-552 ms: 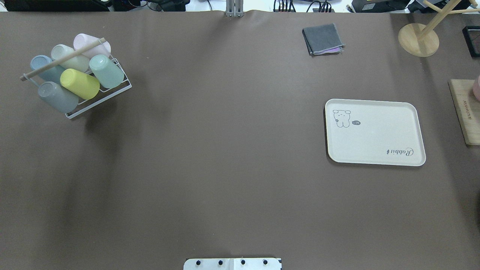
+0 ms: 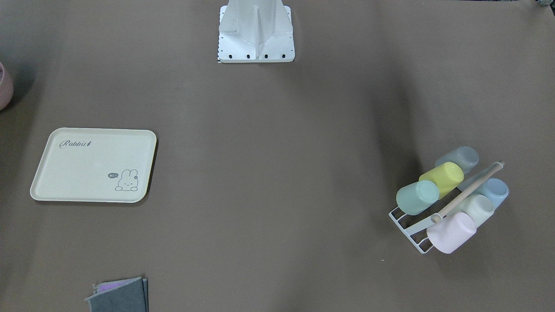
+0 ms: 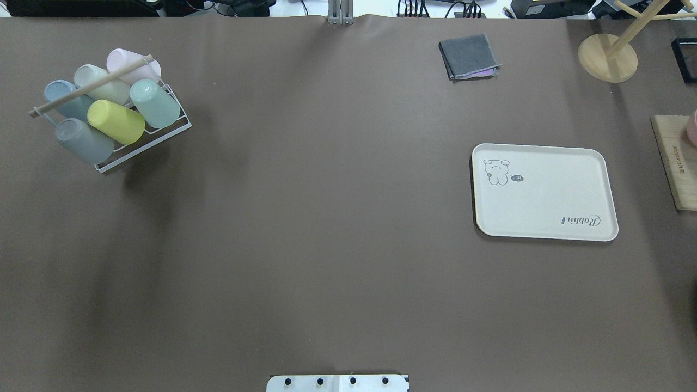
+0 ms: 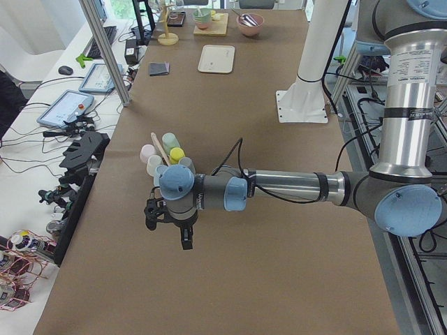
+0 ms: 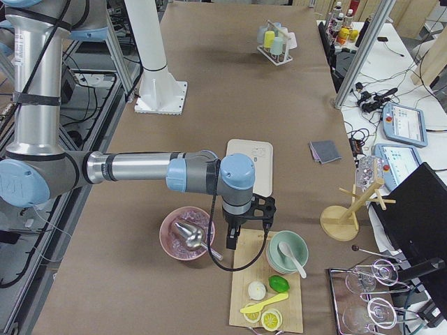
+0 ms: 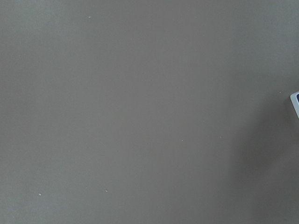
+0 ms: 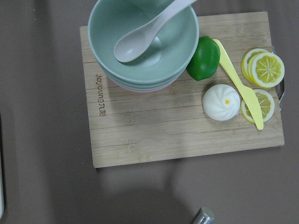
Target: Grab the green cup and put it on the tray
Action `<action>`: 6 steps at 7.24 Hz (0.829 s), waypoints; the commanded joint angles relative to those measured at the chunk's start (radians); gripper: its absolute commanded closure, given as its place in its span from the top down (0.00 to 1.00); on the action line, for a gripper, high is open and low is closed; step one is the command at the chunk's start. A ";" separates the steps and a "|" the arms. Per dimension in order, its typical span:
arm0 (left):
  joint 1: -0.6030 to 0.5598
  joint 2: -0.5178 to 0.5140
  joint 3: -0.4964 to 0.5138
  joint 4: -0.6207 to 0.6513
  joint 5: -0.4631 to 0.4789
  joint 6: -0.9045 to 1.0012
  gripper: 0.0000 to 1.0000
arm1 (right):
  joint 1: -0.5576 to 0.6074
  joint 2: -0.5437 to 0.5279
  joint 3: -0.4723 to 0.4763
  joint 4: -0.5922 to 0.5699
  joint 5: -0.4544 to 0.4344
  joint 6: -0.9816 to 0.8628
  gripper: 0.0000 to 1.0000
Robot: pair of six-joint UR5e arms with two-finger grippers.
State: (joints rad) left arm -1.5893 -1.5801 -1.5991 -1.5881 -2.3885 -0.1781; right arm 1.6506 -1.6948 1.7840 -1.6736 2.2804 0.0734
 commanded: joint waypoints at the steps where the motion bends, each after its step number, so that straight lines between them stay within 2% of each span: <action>1: -0.001 0.002 -0.007 0.002 0.000 0.000 0.99 | 0.000 0.000 0.003 0.000 0.013 0.000 1.00; 6: -0.003 0.011 -0.022 0.013 -0.001 0.000 0.99 | 0.000 -0.011 -0.004 0.000 0.022 0.006 1.00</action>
State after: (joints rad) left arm -1.5934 -1.5710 -1.6207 -1.5799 -2.3897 -0.1790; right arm 1.6512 -1.7017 1.7857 -1.6746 2.3060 0.0810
